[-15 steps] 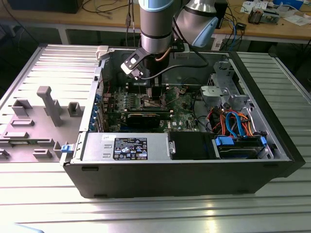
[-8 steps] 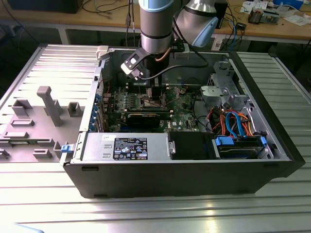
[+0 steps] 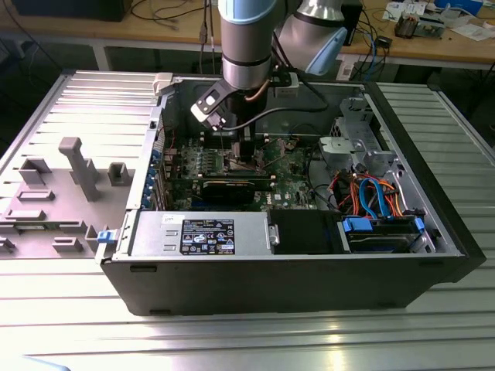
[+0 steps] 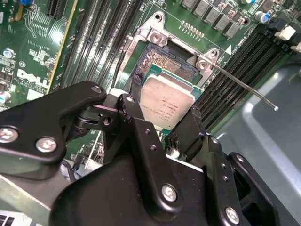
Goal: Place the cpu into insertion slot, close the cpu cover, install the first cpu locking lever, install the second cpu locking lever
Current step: 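Place the cpu into insertion slot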
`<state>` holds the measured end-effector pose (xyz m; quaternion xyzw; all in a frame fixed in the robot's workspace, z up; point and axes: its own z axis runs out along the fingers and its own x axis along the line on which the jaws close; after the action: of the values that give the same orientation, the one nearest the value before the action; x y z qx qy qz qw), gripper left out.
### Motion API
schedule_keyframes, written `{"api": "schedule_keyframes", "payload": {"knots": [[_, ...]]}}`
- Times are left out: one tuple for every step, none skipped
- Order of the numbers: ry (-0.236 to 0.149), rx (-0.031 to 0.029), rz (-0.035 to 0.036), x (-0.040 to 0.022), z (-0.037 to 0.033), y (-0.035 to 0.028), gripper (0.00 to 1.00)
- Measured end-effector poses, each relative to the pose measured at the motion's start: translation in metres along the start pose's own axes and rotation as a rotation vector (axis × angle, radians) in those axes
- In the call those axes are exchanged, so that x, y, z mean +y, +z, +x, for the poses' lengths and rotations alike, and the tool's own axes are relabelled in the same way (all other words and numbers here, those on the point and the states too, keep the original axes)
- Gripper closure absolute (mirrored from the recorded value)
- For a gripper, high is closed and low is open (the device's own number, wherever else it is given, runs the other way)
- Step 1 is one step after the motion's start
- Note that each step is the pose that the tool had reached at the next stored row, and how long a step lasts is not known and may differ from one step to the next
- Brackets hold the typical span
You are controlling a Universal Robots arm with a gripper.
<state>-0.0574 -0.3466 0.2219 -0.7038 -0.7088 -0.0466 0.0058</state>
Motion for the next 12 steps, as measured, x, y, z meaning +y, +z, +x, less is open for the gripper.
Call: {"api": "schedule_keyframes", "payload": {"knots": [[0.000,-0.0015,0.0000,-0.0005,-0.0001,0.0020,0.46],[0.000,-0.0023,0.0000,-0.0006,-0.0002,0.0027,0.46],[0.000,-0.0044,0.0000,-0.0008,-0.0003,0.0038,0.46],[0.000,-0.0063,0.0000,-0.0010,-0.0003,0.0046,0.46],[0.000,-0.0076,0.0000,-0.0011,-0.0004,0.0054,0.46],[0.000,-0.0082,0.0001,-0.0013,-0.0005,0.0068,0.46],[0.000,-0.0086,0.0001,-0.0015,-0.0006,0.0080,0.46],[0.000,-0.0089,0.0000,-0.0019,-0.0007,0.0091,0.46],[0.000,-0.0092,0.0000,-0.0022,-0.0007,0.0099,0.46],[0.000,-0.0102,0.0000,-0.0027,-0.0008,0.0109,0.46],[0.000,-0.0117,0.0001,-0.0028,-0.0009,0.0116,0.46],[0.000,-0.0137,0.0000,-0.0029,-0.0010,0.0123,0.46]]}}
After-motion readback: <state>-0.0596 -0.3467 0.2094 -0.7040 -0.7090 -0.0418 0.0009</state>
